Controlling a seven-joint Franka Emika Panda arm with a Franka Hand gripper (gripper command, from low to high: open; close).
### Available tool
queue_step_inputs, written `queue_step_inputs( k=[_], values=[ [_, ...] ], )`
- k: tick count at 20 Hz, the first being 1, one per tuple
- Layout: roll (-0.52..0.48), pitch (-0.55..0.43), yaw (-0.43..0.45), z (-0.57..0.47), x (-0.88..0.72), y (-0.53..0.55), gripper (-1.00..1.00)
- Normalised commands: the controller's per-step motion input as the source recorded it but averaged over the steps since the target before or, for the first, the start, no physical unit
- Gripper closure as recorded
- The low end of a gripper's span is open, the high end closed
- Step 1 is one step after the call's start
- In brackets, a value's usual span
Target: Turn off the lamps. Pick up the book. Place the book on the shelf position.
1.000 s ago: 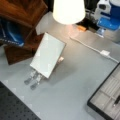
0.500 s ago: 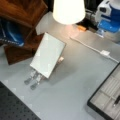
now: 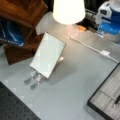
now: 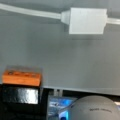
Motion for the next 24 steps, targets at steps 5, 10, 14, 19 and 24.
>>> queue_step_inputs(
  k=[5, 10, 14, 19, 24],
  values=[
    [0.067, -0.218, -0.145, -0.16, -0.11, 0.10, 1.00],
    [0.068, -0.174, -0.115, -0.20, -0.06, 0.02, 1.00],
    [0.072, -0.128, -0.097, -0.16, -0.04, 0.06, 1.00],
    [0.044, -0.069, -0.059, -0.13, -0.05, 0.10, 1.00],
    [0.031, -0.093, -0.084, -0.24, -0.03, 0.13, 1.00]
  ],
)
